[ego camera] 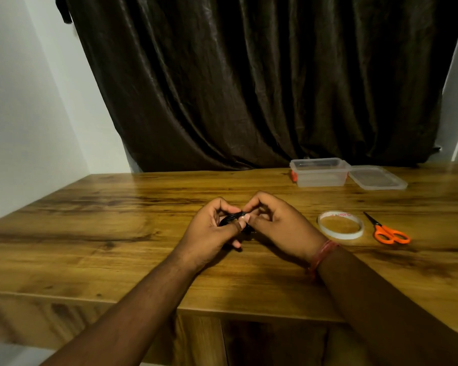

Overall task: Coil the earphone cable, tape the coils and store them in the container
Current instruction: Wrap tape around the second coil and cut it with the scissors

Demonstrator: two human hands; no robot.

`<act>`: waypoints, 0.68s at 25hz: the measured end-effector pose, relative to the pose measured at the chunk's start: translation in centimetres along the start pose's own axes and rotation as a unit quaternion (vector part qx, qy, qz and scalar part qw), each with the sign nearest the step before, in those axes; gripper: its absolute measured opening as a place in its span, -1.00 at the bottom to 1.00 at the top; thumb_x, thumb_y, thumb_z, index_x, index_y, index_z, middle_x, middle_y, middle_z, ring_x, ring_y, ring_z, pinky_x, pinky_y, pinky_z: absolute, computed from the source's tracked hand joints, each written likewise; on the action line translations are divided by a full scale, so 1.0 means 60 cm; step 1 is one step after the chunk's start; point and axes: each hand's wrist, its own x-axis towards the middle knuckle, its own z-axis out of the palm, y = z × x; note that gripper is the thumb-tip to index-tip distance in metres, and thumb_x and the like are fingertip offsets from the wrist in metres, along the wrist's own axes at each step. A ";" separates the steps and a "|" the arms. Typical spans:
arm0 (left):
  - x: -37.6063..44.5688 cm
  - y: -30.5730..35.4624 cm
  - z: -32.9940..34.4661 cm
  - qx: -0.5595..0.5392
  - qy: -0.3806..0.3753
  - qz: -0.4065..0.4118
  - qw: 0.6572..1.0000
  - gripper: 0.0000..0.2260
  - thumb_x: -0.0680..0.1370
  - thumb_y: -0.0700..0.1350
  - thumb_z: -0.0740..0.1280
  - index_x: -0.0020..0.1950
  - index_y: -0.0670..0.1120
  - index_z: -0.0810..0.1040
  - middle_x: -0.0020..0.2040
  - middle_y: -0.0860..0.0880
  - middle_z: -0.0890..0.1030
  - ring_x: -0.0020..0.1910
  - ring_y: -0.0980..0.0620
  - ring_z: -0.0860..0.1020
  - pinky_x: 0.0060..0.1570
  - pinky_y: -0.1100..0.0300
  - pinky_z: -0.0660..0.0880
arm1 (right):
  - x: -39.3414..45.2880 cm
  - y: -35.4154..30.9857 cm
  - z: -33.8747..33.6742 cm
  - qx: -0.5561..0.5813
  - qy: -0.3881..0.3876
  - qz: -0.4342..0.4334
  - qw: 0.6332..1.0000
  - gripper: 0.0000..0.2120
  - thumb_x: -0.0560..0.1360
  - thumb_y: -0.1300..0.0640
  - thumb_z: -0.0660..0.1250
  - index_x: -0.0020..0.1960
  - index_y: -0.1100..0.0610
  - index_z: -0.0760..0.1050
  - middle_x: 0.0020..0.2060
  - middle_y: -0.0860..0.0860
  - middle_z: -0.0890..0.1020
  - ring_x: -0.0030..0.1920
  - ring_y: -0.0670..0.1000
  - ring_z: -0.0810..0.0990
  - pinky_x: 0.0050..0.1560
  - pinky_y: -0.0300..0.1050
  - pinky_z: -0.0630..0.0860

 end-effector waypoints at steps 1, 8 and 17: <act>0.000 0.000 -0.001 -0.003 -0.006 0.000 1.000 -0.84 0.48 -0.25 0.46 -0.06 -0.04 0.54 -0.07 -0.19 0.65 -0.32 0.04 0.65 -0.40 0.12 0.59 | 0.000 -0.001 -0.001 -0.004 -0.006 0.000 1.000 -0.95 0.57 0.18 0.34 0.02 0.08 0.51 -0.17 -0.03 0.61 -0.19 -0.19 0.56 -0.16 -0.28 0.50; 0.006 -0.010 0.004 0.022 0.017 -0.011 1.000 -0.82 0.51 -0.19 0.45 -0.02 0.06 0.53 -0.09 -0.18 0.69 -0.33 -0.07 0.65 -0.43 0.08 0.60 | 0.000 -0.005 0.004 -0.047 0.054 -0.019 0.997 -0.95 0.56 0.19 0.34 -0.02 0.06 0.54 -0.17 0.05 0.63 -0.13 0.11 0.60 -0.10 0.05 0.57; 0.007 -0.014 0.014 0.109 0.082 0.028 0.990 -0.79 0.55 -0.25 0.38 -0.10 0.07 0.51 -0.08 -0.05 0.62 -0.44 0.03 0.54 -0.40 -0.07 0.63 | -0.002 -0.008 0.011 -0.114 0.056 -0.058 0.990 -0.93 0.54 0.21 0.35 -0.01 0.08 0.50 -0.25 0.01 0.60 -0.29 -0.09 0.54 -0.29 -0.23 0.47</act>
